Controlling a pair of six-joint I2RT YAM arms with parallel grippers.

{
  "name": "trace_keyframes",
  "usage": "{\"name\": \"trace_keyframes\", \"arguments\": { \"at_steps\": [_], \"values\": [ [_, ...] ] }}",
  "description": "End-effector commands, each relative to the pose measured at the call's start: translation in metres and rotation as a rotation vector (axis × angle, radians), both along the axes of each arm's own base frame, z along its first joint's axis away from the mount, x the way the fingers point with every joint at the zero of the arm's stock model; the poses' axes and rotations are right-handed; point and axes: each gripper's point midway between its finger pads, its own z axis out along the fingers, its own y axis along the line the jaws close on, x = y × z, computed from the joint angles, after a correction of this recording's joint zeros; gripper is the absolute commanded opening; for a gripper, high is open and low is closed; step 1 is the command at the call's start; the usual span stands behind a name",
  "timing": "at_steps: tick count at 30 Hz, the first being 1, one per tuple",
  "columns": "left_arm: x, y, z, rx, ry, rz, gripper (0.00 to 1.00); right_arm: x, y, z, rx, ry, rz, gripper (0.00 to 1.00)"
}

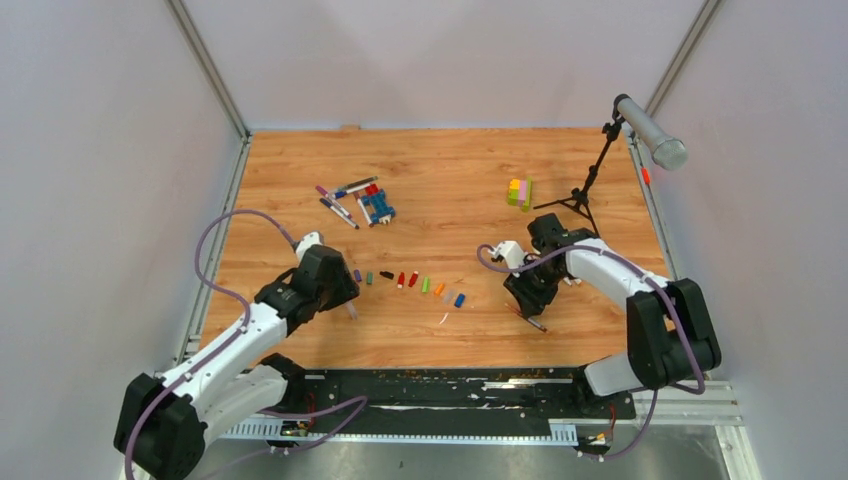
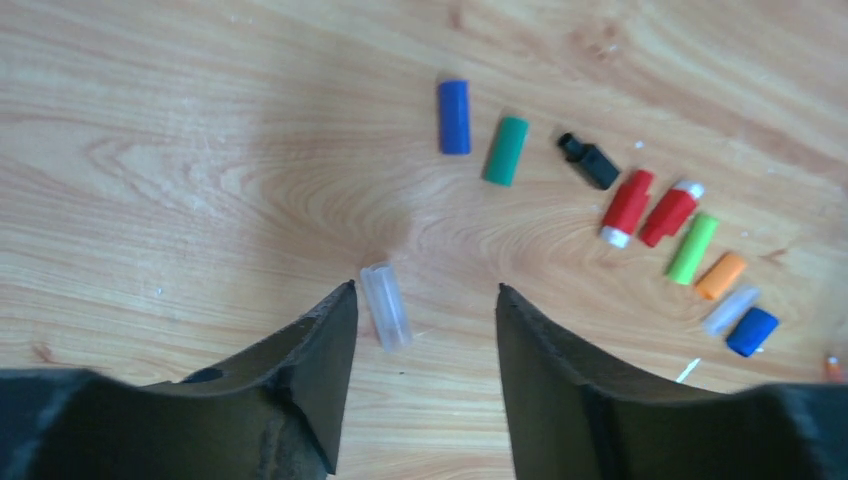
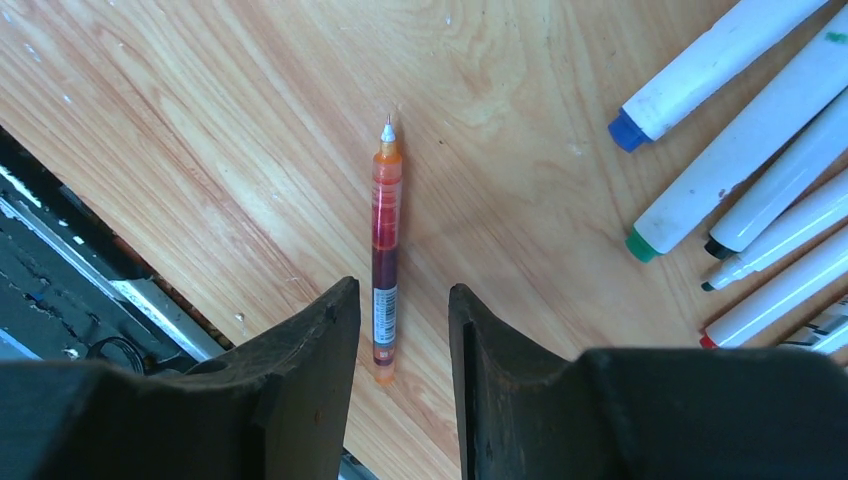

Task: Open the pen caps
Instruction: Place the pen at the center of the board, then pick up the pen from the center of the board.

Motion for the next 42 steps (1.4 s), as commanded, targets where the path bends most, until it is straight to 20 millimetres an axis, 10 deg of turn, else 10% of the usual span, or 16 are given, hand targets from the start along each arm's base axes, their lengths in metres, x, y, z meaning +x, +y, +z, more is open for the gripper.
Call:
{"name": "trace_keyframes", "arguments": {
  "at_steps": [1, 5, 16, 24, 42],
  "values": [
    [0.017, 0.000, 0.034, 0.028, -0.119, -0.045, 0.67, 0.008, 0.010, 0.020, 0.070, -0.070, 0.031, 0.39],
    [0.033, -0.011, 0.068, 0.019, -0.273, -0.146, 0.99, 0.010, 0.013, 0.029, 0.092, -0.105, 0.038, 0.39],
    [0.105, 0.019, 0.132, 0.006, -0.496, 0.040, 1.00, 0.012, 0.020, 0.058, 0.187, -0.198, 0.056, 0.39],
    [0.165, 0.033, 0.096, 0.094, -0.138, 0.198, 0.98, 0.011, 0.021, 0.063, 0.203, -0.218, 0.064, 0.39],
    [0.229, 0.029, -0.002, 0.246, 0.191, 0.174, 0.48, 0.010, 0.021, 0.061, 0.203, -0.215, 0.075, 0.40]
  ]
}}
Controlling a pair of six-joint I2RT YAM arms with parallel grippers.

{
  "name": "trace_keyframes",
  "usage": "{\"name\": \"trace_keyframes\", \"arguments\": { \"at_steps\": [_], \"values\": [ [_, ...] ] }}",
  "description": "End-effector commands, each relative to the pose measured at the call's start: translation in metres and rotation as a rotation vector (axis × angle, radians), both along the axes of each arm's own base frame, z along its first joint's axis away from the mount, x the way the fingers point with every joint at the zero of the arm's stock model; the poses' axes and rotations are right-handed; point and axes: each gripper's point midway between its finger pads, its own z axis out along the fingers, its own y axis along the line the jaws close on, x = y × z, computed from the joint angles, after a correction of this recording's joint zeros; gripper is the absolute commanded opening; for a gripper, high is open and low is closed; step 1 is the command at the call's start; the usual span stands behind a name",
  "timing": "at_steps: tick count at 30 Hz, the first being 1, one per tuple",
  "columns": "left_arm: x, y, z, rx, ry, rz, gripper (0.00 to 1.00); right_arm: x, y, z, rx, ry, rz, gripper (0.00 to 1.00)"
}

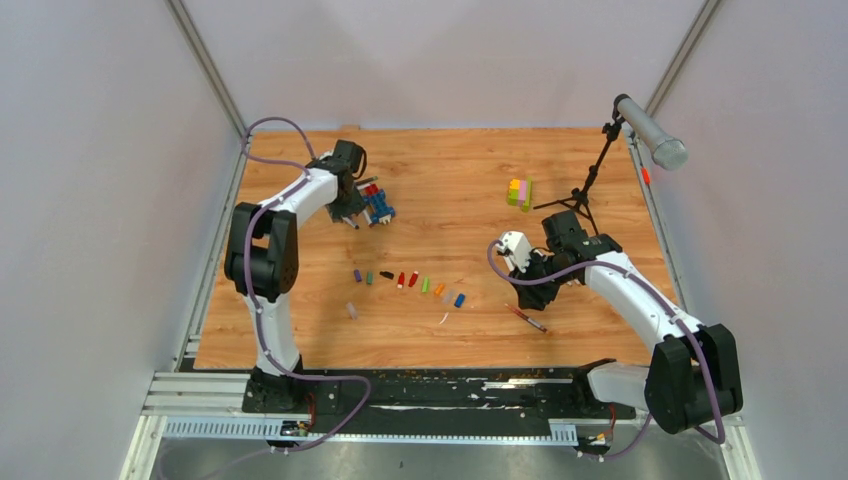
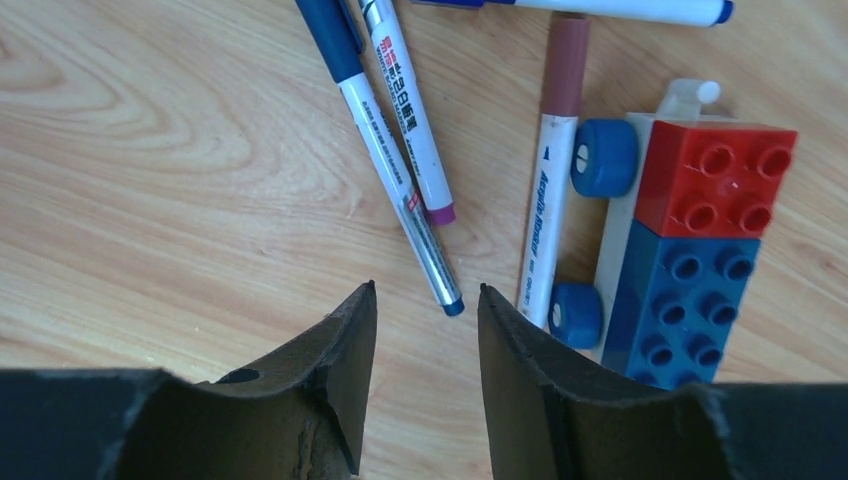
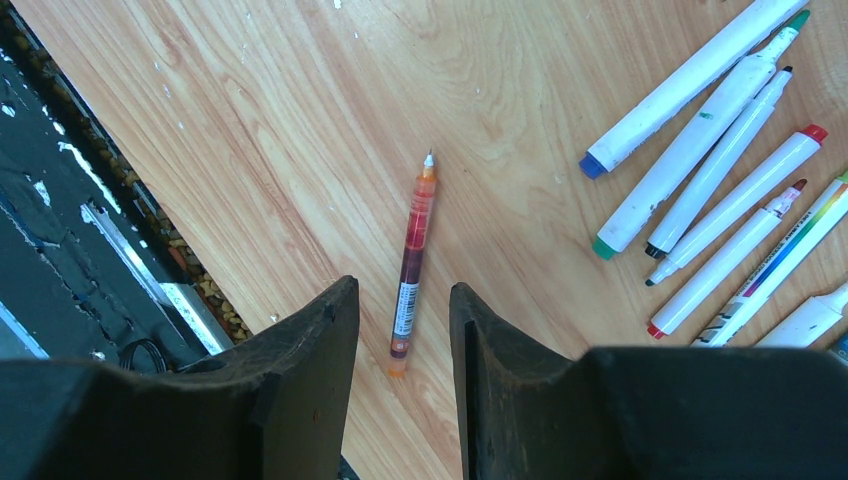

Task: Open the pen caps
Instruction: Pick up the pen from the center of the board.

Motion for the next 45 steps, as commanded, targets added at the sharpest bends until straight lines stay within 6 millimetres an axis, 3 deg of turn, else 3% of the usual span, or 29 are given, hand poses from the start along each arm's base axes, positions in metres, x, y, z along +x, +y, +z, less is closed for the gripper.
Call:
{"name": "trace_keyframes", "arguments": {
  "at_steps": [1, 12, 24, 31, 38, 42, 45],
  "values": [
    [0.010, 0.012, -0.002, 0.035, 0.010, 0.025, 0.48, 0.005, 0.004, 0.011, 0.027, -0.040, 0.023, 0.39],
    [0.012, 0.014, -0.030, 0.051, 0.075, -0.018, 0.44, 0.004, 0.003, 0.008, 0.026, -0.030, 0.027, 0.40],
    [-0.005, 0.035, -0.028, 0.096, 0.098, 0.034, 0.25, 0.003, 0.004, 0.008, 0.028, -0.025, 0.031, 0.40],
    [-0.009, 0.047, 0.006, 0.123, 0.017, 0.061, 0.13, 0.002, 0.004, 0.008, 0.032, -0.023, 0.034, 0.40],
    [-0.023, 0.058, 0.048, 0.149, -0.085, 0.065, 0.09, 0.000, 0.007, 0.011, 0.051, -0.021, 0.045, 0.39],
    [-0.038, 0.048, 0.073, 0.068, -0.178, 0.006, 0.04, -0.003, 0.013, 0.018, 0.091, -0.023, 0.063, 0.40],
    [-0.052, 0.025, 0.089, -0.048, -0.270, -0.122, 0.02, -0.004, 0.022, 0.030, 0.143, -0.041, 0.085, 0.39]
  ]
}}
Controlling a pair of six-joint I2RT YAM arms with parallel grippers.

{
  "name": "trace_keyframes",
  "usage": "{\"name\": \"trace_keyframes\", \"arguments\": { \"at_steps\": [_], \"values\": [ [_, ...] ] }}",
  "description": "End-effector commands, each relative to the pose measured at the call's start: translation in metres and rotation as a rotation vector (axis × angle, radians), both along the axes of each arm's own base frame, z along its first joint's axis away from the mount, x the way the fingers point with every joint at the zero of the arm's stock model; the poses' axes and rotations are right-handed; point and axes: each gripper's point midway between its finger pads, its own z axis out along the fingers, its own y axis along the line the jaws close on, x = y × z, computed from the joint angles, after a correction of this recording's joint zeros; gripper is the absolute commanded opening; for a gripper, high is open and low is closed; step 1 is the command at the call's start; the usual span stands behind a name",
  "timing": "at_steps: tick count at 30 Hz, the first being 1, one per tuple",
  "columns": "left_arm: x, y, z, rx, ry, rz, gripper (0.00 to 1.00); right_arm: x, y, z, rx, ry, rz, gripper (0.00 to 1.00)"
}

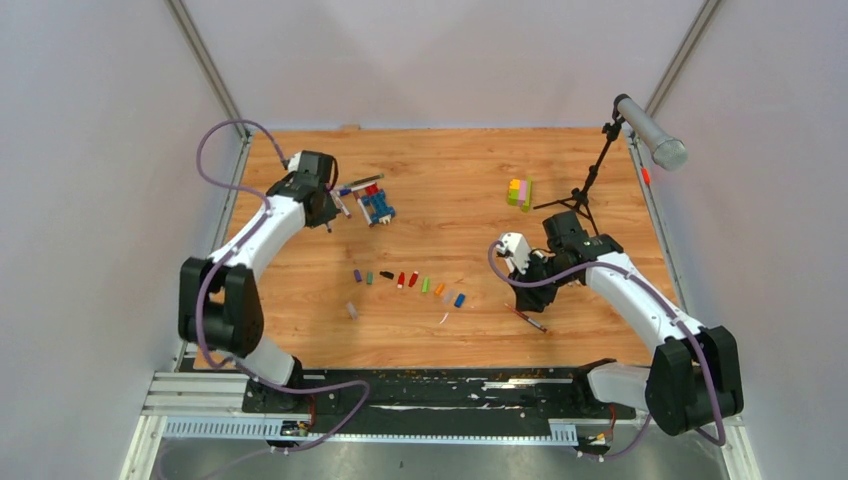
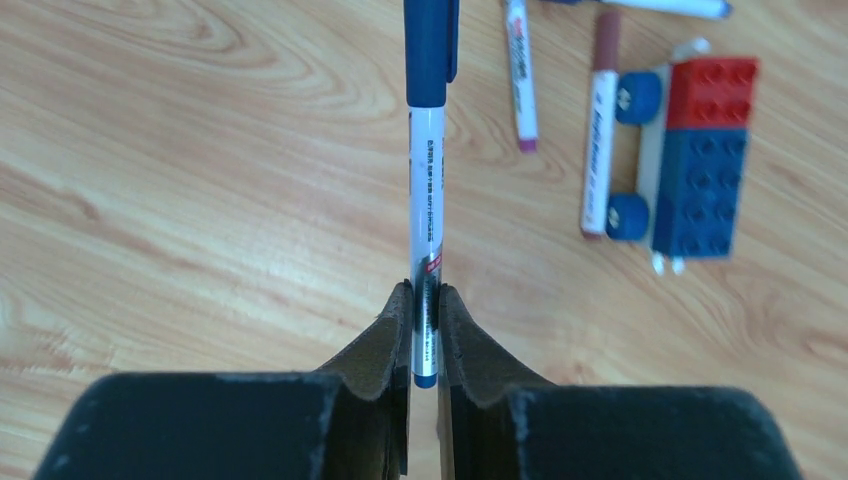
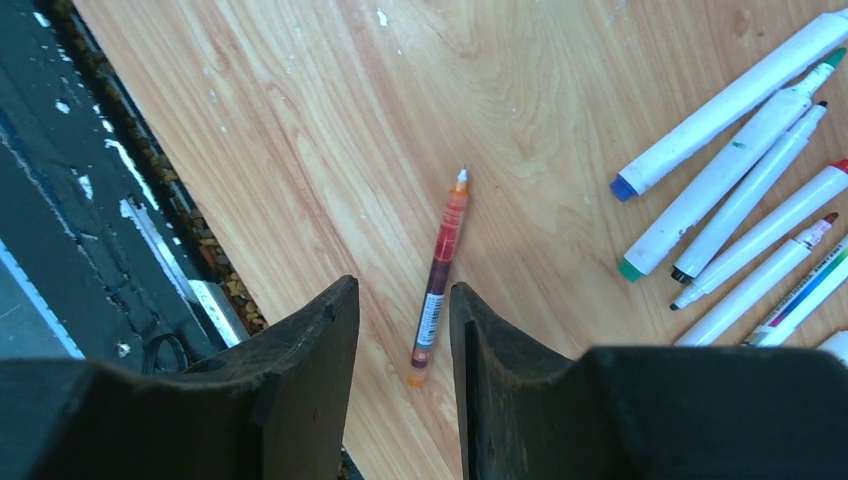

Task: Open the pen caps
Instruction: Pick up the pen from the center of the board.

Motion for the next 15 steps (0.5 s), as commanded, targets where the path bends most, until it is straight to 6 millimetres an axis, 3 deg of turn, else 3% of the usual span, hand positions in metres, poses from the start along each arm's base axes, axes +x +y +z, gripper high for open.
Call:
{"name": "trace_keyframes", "arguments": {
  "at_steps": [1, 7, 11, 15],
  "values": [
    [-0.011, -0.031, 0.039, -0.155, -0.188, -0.196, 0.02, 0.002, 0.018, 0.034, 0.125, -0.070, 0.056, 0.39],
    [-0.055, -0.099, 0.091, -0.485, -0.518, -0.544, 0.00, 0.005, 0.036, 0.074, 0.249, -0.172, 0.109, 0.40],
    [-0.087, -0.137, 0.134, -0.678, -0.720, -0.722, 0.00, 0.006, 0.055, 0.115, 0.385, -0.243, 0.179, 0.40],
    [-0.123, -0.170, 0.166, -0.738, -0.872, -0.848, 0.00, 0.000, 0.079, 0.161, 0.572, -0.272, 0.261, 0.44]
  ]
}}
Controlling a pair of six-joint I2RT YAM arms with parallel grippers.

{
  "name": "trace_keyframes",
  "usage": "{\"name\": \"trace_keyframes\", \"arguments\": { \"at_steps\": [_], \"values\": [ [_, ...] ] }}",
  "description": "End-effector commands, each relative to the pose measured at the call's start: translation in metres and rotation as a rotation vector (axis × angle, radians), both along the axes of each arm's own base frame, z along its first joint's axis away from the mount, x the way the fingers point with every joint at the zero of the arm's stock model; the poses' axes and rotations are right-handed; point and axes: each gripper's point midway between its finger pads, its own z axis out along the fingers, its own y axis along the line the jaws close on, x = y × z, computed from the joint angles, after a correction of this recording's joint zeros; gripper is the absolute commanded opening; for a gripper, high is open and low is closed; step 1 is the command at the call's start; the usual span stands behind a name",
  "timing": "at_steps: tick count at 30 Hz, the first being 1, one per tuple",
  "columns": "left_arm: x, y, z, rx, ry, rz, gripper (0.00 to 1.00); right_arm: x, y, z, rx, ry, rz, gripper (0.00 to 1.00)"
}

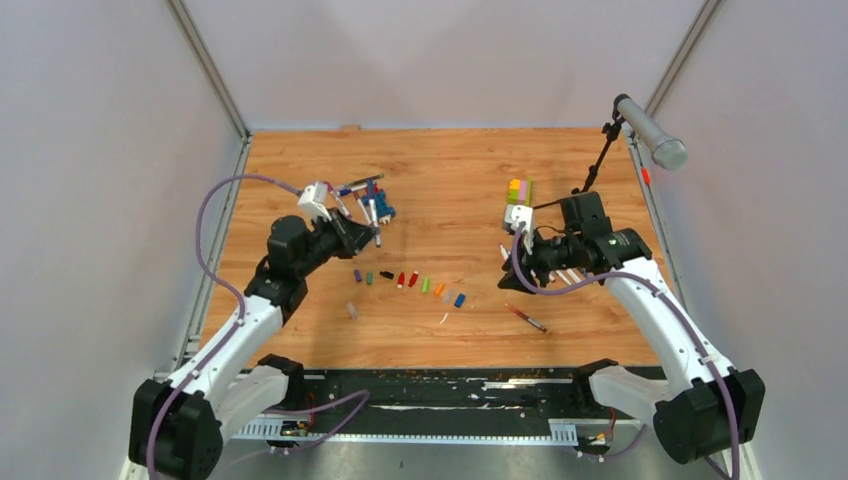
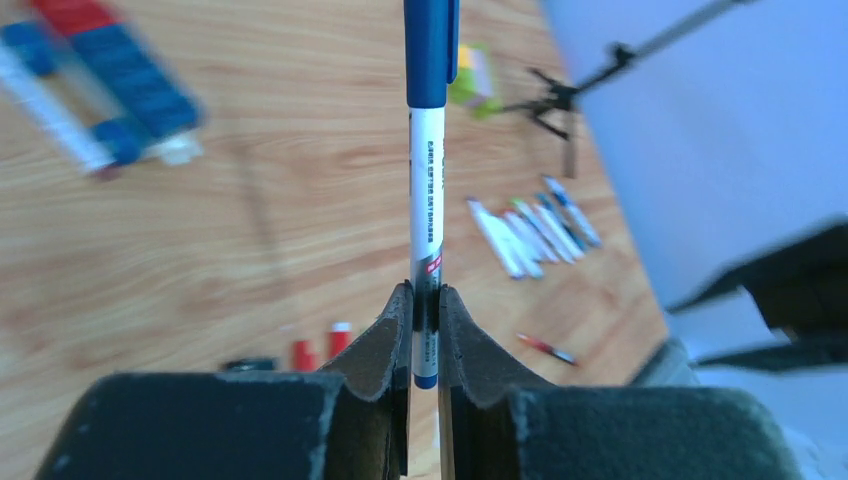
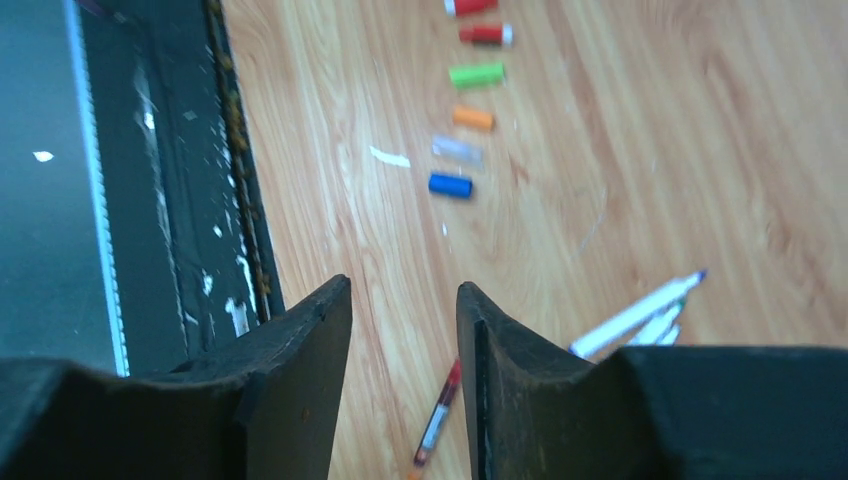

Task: Open the pen caps
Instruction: Pick up the pen from the center of the board.

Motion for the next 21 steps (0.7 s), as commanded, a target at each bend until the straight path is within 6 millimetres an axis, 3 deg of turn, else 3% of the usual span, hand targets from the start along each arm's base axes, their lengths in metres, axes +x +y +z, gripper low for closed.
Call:
{"name": "trace_keyframes", "arguments": {
  "at_steps": [1, 5, 11, 14, 21],
  "values": [
    [-0.040, -0.055, 0.089, -0.191, -0.352, -0.215, 0.00, -0.006, 0.034, 0.073, 0.274, -0.095, 0.148, 0.46],
    [-0.068, -0.085, 0.108, -0.266, -0.438, -0.278, 0.00, -0.009, 0.047, 0.112, 0.399, -0.075, 0.182, 0.52],
    [-0.085, -0.114, 0.116, -0.330, -0.469, -0.299, 0.00, -0.012, 0.056, 0.152, 0.512, 0.057, 0.163, 0.55],
    [-0.090, -0.126, 0.120, -0.351, -0.479, -0.304, 0.00, -0.008, 0.060, 0.158, 0.550, 0.141, 0.119, 0.55],
    [-0.101, -0.151, 0.122, -0.355, -0.486, -0.318, 0.00, 0.003, 0.067, 0.148, 0.611, 0.332, 0.019, 0.59]
  ]
}}
